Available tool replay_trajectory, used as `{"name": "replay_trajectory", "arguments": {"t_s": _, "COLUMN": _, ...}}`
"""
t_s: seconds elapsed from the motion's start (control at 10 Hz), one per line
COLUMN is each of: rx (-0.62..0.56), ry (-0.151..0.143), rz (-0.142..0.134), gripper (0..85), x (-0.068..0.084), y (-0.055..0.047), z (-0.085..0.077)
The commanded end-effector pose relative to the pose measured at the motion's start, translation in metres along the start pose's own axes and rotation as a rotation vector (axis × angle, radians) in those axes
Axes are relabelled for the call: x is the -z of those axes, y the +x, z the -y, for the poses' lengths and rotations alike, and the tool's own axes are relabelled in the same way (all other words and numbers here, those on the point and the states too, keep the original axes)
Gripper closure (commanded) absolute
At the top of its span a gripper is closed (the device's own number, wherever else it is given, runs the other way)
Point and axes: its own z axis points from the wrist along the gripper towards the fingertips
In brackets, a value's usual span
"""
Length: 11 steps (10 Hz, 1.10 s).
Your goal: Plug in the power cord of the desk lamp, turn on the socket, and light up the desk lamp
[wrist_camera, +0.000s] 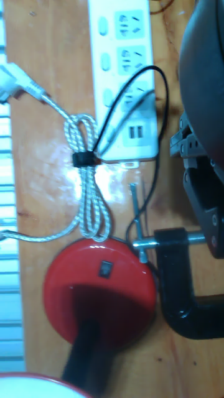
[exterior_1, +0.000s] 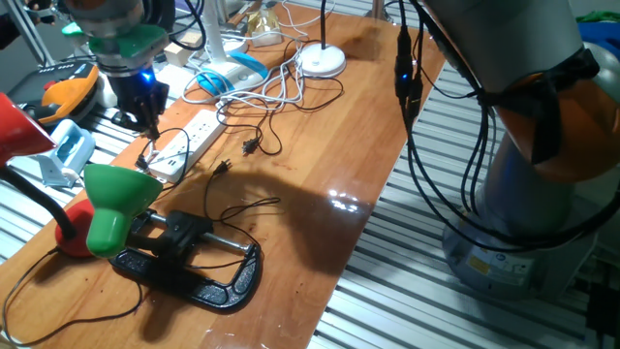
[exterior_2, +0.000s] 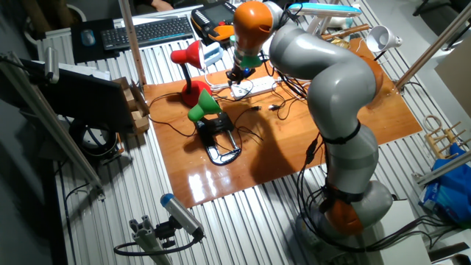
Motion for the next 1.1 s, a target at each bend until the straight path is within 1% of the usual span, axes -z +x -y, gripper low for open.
{"name": "replay_trajectory", "arguments": {"t_s": 0.0, "rx": 0.007, "ry": -0.003, "rz": 0.001, "gripper": 85.0, "x": -0.0019, "y": -0.0009, "z": 0.0016}}
{"name": "replay_trajectory", "arguments": {"t_s": 0.1, "rx": 0.018, "ry": 0.000, "rz": 0.004, "gripper": 85.0, "x": -0.0039, "y": -0.0008, "z": 0.0029}}
{"name": "replay_trajectory", "arguments": {"t_s": 0.2, "rx": 0.024, "ry": 0.010, "rz": 0.006, "gripper": 85.0, "x": -0.0048, "y": -0.0004, "z": 0.0030}}
{"name": "replay_trajectory", "arguments": {"t_s": 0.4, "rx": 0.025, "ry": 0.011, "rz": 0.007, "gripper": 85.0, "x": -0.0059, "y": -0.0008, "z": 0.0037}}
{"name": "replay_trajectory", "arguments": {"t_s": 0.5, "rx": 0.027, "ry": 0.009, "rz": 0.006, "gripper": 85.0, "x": -0.0059, "y": -0.0008, "z": 0.0037}}
{"name": "replay_trajectory", "arguments": {"t_s": 0.6, "rx": 0.028, "ry": 0.000, "rz": 0.007, "gripper": 85.0, "x": -0.0059, "y": -0.0008, "z": 0.0037}}
{"name": "replay_trajectory", "arguments": {"t_s": 0.7, "rx": 0.030, "ry": -0.003, "rz": 0.012, "gripper": 85.0, "x": -0.0059, "y": -0.0008, "z": 0.0037}}
{"name": "replay_trajectory", "arguments": {"t_s": 0.8, "rx": 0.029, "ry": -0.015, "rz": 0.012, "gripper": 85.0, "x": -0.0059, "y": -0.0008, "z": 0.0037}}
{"name": "replay_trajectory", "arguments": {"t_s": 0.9, "rx": 0.018, "ry": -0.008, "rz": 0.018, "gripper": 85.0, "x": -0.0059, "y": -0.0008, "z": 0.0037}}
{"name": "replay_trajectory", "arguments": {"t_s": 1.0, "rx": 0.006, "ry": 0.000, "rz": 0.018, "gripper": 85.0, "x": -0.0059, "y": -0.0008, "z": 0.0037}}
